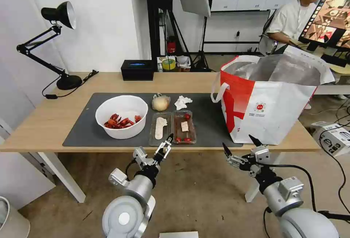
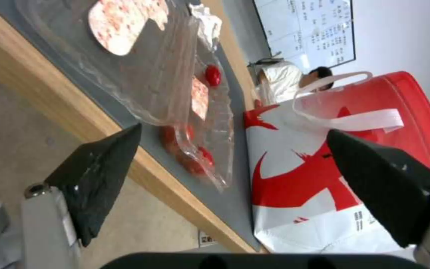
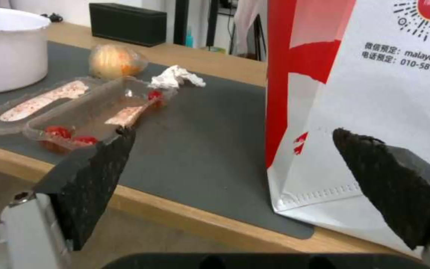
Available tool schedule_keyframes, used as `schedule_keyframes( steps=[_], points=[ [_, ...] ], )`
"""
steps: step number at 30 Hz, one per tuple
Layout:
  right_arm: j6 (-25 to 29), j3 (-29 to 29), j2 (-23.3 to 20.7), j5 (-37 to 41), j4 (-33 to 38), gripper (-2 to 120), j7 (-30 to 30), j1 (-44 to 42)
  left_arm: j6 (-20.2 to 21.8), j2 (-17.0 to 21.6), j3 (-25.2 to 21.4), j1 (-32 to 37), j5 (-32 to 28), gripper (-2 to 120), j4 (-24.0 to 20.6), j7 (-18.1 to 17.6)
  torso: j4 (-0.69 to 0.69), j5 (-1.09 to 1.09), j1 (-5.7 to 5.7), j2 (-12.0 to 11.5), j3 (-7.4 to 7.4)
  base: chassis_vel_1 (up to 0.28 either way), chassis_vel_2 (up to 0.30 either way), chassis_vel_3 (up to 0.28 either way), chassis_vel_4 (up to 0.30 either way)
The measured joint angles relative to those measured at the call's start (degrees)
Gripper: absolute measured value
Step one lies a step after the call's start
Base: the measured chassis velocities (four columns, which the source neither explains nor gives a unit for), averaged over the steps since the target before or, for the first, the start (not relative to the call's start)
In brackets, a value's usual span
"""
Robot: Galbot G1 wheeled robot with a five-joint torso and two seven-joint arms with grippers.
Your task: Pick up the trash from the table and place it into the takeout bag.
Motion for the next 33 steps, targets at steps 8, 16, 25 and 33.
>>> schedule_keyframes(
  steps=[8, 16, 25, 33],
  points=[
    [0.3, 0.2, -0.1, -0.1, -0.1, 100, 0.1, -0.2, 0.2, -1.3, 1.6, -2.3, -0.3, 100, 1.0, -2.2, 0.00, 0.00, 0.00, 0.0, 0.00, 0.000, 0.000, 0.000, 0.000],
    [0.4, 0.7, -0.3, 0.0, -0.4, 100, 0.2, -0.3, 0.4, -2.5, 3.0, -4.3, -0.1, 100, 3.2, -4.2, 0.00, 0.00, 0.00, 0.0, 0.00, 0.000, 0.000, 0.000, 0.000],
    [0.7, 0.6, 0.1, 0.0, -1.3, 100, 0.2, 0.1, 0.1, -2.6, 2.9, -6.5, -0.1, 100, 5.1, -6.2, 0.00, 0.00, 0.00, 0.0, 0.00, 0.000, 0.000, 0.000, 0.000],
    [0.8, 0.4, 0.4, 0.0, -1.8, 100, 0.2, 0.3, 0.1, -2.5, 2.7, -7.3, -0.4, 100, 5.9, -6.7, 0.00, 0.00, 0.00, 0.0, 0.00, 0.000, 0.000, 0.000, 0.000]
  ],
)
